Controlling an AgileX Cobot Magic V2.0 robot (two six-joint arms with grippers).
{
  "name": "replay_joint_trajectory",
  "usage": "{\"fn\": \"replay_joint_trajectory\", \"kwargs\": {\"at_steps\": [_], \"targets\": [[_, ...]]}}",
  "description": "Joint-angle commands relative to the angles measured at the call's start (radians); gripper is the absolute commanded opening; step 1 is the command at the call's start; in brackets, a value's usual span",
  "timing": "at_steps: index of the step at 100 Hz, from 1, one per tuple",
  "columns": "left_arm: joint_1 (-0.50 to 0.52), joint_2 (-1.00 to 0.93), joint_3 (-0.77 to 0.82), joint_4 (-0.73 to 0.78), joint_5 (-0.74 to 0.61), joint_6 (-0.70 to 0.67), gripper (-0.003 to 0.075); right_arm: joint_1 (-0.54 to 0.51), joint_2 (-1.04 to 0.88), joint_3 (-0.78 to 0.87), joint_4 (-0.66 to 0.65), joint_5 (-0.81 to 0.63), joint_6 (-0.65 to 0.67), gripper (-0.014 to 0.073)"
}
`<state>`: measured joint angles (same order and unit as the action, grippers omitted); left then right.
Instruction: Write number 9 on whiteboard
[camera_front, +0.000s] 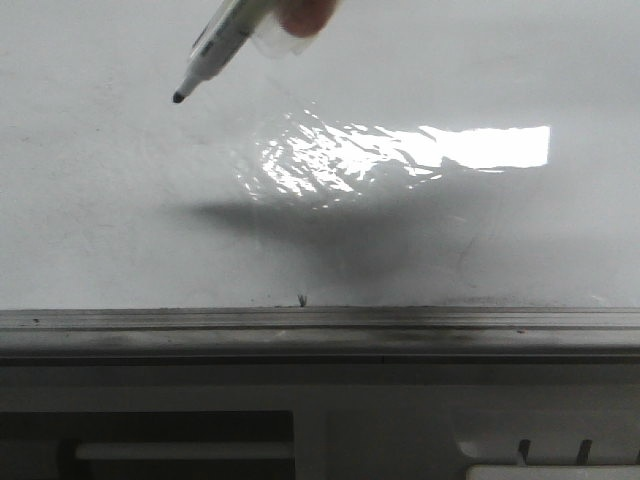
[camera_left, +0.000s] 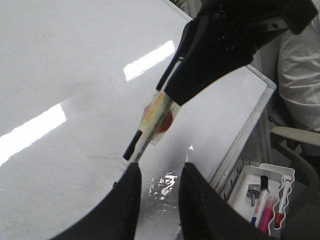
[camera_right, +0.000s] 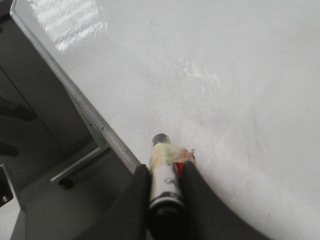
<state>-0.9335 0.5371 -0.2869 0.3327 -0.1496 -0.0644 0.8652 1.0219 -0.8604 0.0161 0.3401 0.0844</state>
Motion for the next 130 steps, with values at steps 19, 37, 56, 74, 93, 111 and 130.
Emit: {"fn": "replay_joint_trajectory", "kwargs": {"at_steps": [19,37,56,74,93,111,130], "targets": [[-0.006,0.001,-0.028,-0.058,-0.071,-0.012,0.0179,-0.111,0.027,-0.088,0.005,-0.017,0.041,-0.0060],[-0.006,0.006,-0.028,-0.058,-0.076,-0.012,0.0179,-0.141,0.074,-0.140,0.006,-0.002,0.041,-0.0058],[-0.006,0.006,-0.028,-0.058,-0.076,-0.010,0.0178,-0.166,0.123,-0.200,0.006,0.010,0.041,-0.0058],[-0.006,0.006,-0.028,-0.058,-0.076,-0.010,0.0178,-0.180,0.237,-0.288,0.006,0.021,0.039,-0.0059],[-0.006,0.006,-0.028,-0.058,-0.078,-0.010,0.0178,-0.148,0.297,-0.314,0.028,0.155,0.031,-0.0059],[-0.006,0.006,-0.028,-0.058,-0.078,-0.010,0.0178,-0.152,0.224,-0.316,-0.024,0.215,0.031,-0.0058],[-0.006,0.006,-0.028,-0.058,-0.078,-0.010,0.0178,-0.172,0.217,-0.371,-0.044,0.227,0.031,-0.0058]]}}
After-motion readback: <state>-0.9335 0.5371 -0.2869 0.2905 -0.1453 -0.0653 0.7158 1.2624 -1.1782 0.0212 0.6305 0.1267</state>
